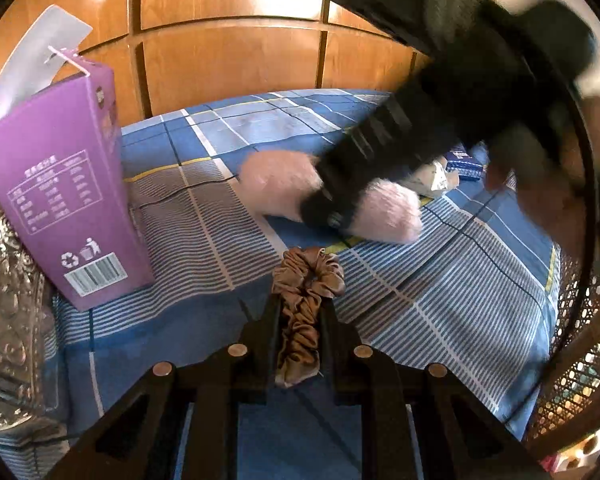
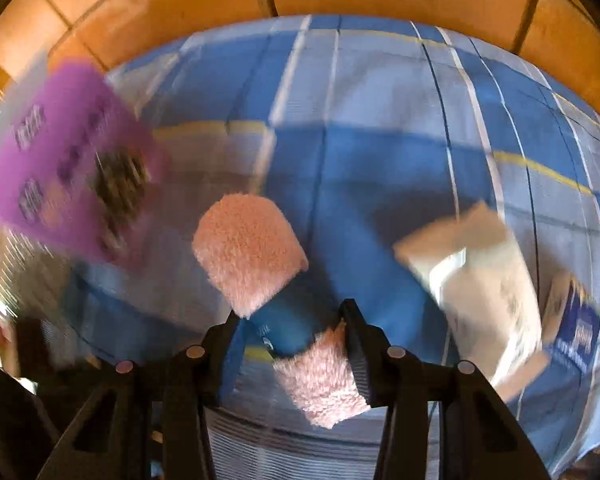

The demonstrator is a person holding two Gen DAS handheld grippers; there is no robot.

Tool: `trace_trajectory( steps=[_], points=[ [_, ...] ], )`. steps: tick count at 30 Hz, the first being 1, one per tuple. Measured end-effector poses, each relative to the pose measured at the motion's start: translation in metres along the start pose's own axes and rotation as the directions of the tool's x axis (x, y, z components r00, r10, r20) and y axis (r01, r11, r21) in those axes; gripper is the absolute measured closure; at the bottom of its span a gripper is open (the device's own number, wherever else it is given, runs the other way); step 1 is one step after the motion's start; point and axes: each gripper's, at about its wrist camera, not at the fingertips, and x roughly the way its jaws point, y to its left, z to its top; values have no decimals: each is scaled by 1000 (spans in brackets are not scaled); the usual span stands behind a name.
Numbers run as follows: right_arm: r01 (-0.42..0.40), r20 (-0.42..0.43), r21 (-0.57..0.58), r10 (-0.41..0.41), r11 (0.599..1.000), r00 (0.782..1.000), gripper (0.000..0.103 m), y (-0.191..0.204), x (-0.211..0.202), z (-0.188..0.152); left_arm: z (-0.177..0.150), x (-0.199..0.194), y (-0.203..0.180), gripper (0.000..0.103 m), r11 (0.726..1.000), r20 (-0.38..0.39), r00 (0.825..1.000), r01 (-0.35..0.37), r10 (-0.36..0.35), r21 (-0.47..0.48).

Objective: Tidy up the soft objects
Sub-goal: 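Grasp the pink fuzzy towel roll with the right tool while the left tool lifts the scrunchie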

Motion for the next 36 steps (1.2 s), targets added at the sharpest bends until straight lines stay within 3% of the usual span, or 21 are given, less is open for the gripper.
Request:
trace_trajectory(
  steps=[5,10,14,22,28,31,36],
  points=[
    [69,5,17,-69,997,998,57,-4,7,-3,-2,-3,1,85,1000,-4,1000,-8,8,1],
    [58,14,44,-59,997,998,58,-13,11,3,5,-7,2,86,1000,-53,999,-2,1,-21],
    [47,18,56,-48,997,999,58,-9,8,-1,23,-19,0,87,1000,-28,999,17,-17,-17],
    [39,19,58,-41,998,999,58,-15,2,-2,98,-47,-1,87,999,39,998,45,-44,-29],
    [77,16,18,-77,997,997,58,-5,6,-2,173,-32,20,87,994,-13,999,43,-45,-99],
    [84,17,9,-84,996,996,58,-3,7,-3,206,-32,35,87,992,-4,1000,7,-8,-127],
    [100,21,-13,-100,995,995,58,-2,7,-4,240,-58,87,87,974,38,992,-113,122,-196]
  ],
)
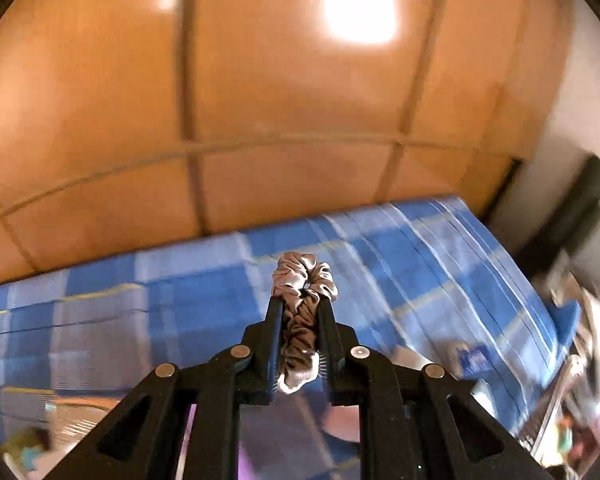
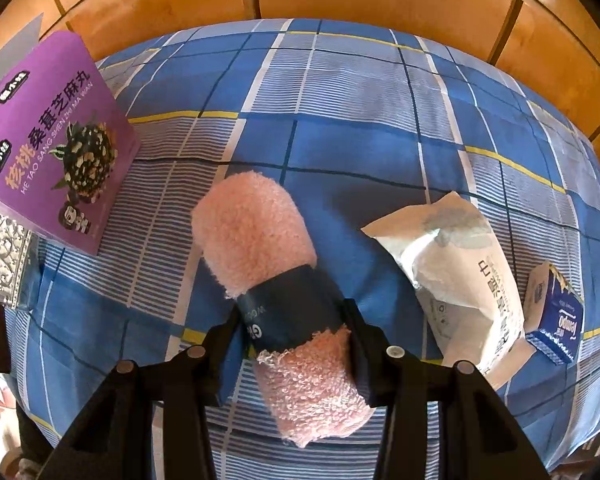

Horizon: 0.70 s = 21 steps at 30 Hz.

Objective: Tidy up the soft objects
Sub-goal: 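Grasp the pink fuzzy towel roll with the right tool while the left tool lifts the scrunchie, then carry the brown scrunchie with the left tool and release it in the gold tray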

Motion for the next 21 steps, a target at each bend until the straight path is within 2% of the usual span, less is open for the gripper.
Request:
trace_trajectory(
  steps=[3,8,12,15,21],
  points=[
    [10,3,-11,-10,1000,1000,58,4,0,-2,2,-18,54,87,992,19,993,-119,120,-51],
    [28,8,-30,-28,999,1000,58,10,0,-5,-27,-47,142,87,947,-2,956,-290,293,-138],
    [39,13,-41,-39,998,999,58,16,2,-8,-68,-82,193,87,913,-1,936,-345,353,-217],
    [52,20,-55,-51,997,998,58,20,4,-10,-104,-109,218,87,893,6,929,-355,371,-275],
    [73,34,-78,-71,994,997,58,29,2,-15,-195,-156,242,86,847,-4,915,-376,404,-377]
  ],
)
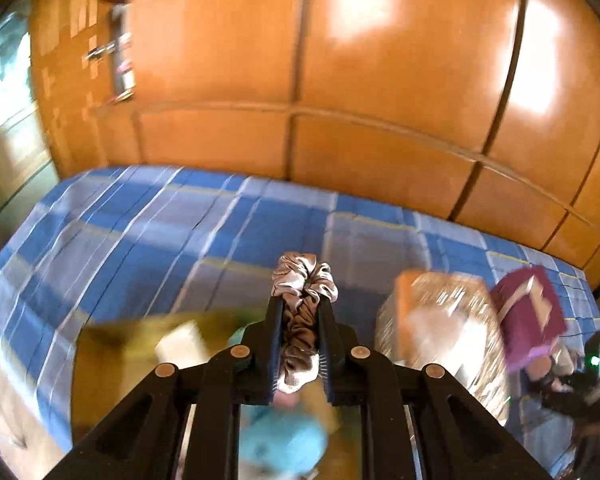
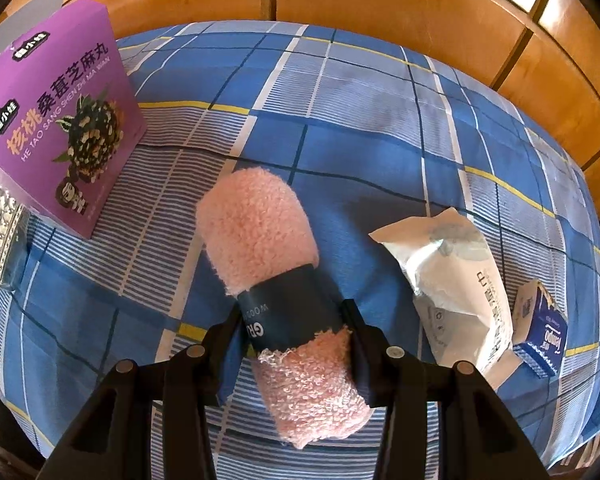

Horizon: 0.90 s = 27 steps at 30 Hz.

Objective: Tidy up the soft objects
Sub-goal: 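Carry the brown scrunchie with the left tool and release it in the gold tray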

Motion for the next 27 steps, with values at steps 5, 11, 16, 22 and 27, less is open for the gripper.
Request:
trace_trajectory(
  steps=[5,11,16,22,27],
  points=[
    [20,11,-27,-20,999,1000,58,8,-1,-3,-53,-18,55,85,992,-21,998,-56,54,-112],
    [28,21,-33,-27,999,999,58,12,-4,-6,-86,-21,108,84,967,-57,991,-130,120,-217],
    [32,26,-34,-31,999,999,58,13,-6,-5,-109,-18,133,81,950,-89,988,-148,128,-277],
    [50,39,-54,-48,997,998,58,16,-6,-5,-123,-17,148,67,940,-105,985,-164,139,-297],
    [52,43,-54,-49,997,998,58,17,-8,-6,-128,-17,147,35,941,-110,981,-184,158,-285]
  ],
)
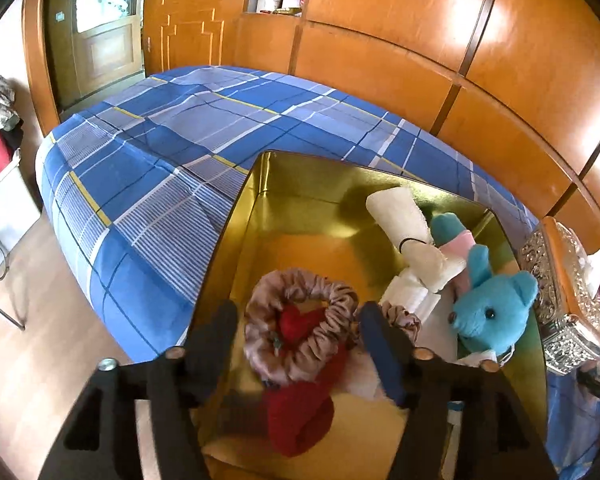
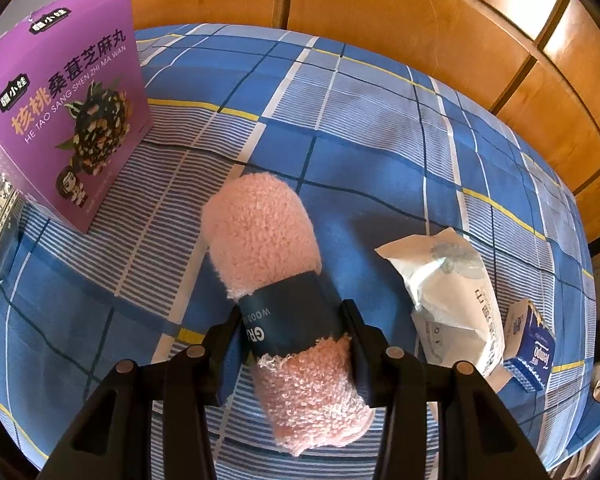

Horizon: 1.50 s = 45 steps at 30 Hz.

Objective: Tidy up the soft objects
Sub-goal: 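Carry the brown scrunchie with the left tool and release it in the gold tray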

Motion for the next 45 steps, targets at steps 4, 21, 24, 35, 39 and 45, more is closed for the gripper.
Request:
trace_trajectory(
  steps=[4,21,24,35,39,45],
  points=[
    [3,5,-5,-3,1000,1000,58,0,0,0,-5,-14,-5,25,999,48,999,-26,24,37],
    [-8,-55,112,14,994,998,62,-12,1,19,-27,-52,-71,17,946,144,988,12,-62,323],
    [-19,-47,155,26,988,999,62,-16,-4,33,-30,-54,-77,17,941,140,987,32,-84,338],
    [-12,154,140,-10,990,988,62,-1,-76,104,-36,-57,-85,15,935,139,985,44,-99,352],
    [-15,238,100,-9,995,971,62,14,-107,125,-37,-54,-85,15,938,122,987,53,-100,341],
    [-76,348,17,66,997,935,62,52,-153,147,-38,-52,-86,15,939,115,988,57,-102,338]
  ],
)
